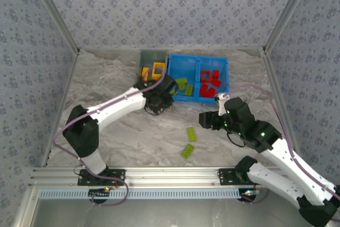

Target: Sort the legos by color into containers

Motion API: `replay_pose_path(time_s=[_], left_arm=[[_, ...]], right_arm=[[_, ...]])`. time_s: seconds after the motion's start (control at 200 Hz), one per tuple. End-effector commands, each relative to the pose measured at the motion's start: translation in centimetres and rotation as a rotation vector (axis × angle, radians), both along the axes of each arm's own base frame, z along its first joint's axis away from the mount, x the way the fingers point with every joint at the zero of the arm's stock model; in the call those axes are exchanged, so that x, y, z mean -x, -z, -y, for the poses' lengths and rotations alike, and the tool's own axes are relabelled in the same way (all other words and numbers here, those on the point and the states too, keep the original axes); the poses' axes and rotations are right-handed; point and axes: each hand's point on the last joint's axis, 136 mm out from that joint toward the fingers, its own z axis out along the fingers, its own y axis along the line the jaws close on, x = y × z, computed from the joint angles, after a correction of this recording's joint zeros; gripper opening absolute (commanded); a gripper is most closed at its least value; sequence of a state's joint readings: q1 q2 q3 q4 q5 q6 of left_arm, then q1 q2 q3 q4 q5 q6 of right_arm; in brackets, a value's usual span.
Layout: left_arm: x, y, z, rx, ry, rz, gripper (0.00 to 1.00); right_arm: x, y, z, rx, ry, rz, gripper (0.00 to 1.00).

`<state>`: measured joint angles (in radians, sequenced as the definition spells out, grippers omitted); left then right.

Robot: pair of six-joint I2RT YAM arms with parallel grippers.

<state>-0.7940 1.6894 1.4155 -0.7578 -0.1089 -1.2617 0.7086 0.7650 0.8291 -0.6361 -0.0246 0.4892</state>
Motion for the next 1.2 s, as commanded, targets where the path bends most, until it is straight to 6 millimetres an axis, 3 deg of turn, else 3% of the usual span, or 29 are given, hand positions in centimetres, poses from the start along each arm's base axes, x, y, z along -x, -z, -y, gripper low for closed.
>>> replay_pose_path(time_s=[0.0,0.255,0.435,0.495,0.79,0.904,0.984,1.049,1.194], left_arm=[[-3.1,-2.5,-4.3,-0.175,0.138,0.072,0.11],[-11.4,-1.2,-8.3,-0.216,0.184,0.045,0.11],[-14.4,1.2,-7.4,-0.208,0.246,-0.007,0.10],[-15.6,1.2,-7.1,-0.214,0.248,0.010,0.11],[-17.0,4.6,-7.5,-0.243,0.228,-0.048,0.15],[-17.1,5.2,-7.2,-0.233,0.241,-0.058,0.24],[-17.0,4.8,-7.1,-0.226,0.248,-0.056,0.39],[-16.9,4.1,-7.1,-0.224,0.247,-0.046,0.45],[-16.4,1.6,-6.8,-0.203,0.251,-0.001,0.51]], right_arm=[[-1.2,-1.8,-2.6,-0.028,-0.049,0.065,0.65],[-3.8,-2.6,-8.9,0.128,-0.014,0.183,0.64],[-4.6,-2.0,-13.4,0.178,0.005,0.226,0.64],[-4.7,-1.7,-14.4,0.185,0.004,0.226,0.65],[-5.3,-0.4,-15.8,0.171,0.039,0.199,0.69],[-5.4,-1.1,-17.5,0.102,-0.015,0.251,0.72],[-5.3,-1.6,-18.4,0.075,-0.046,0.291,0.73],[-5.5,-1.9,-18.5,0.076,-0.046,0.309,0.73],[-5.7,-0.6,-16.1,0.133,0.031,0.260,0.74]])
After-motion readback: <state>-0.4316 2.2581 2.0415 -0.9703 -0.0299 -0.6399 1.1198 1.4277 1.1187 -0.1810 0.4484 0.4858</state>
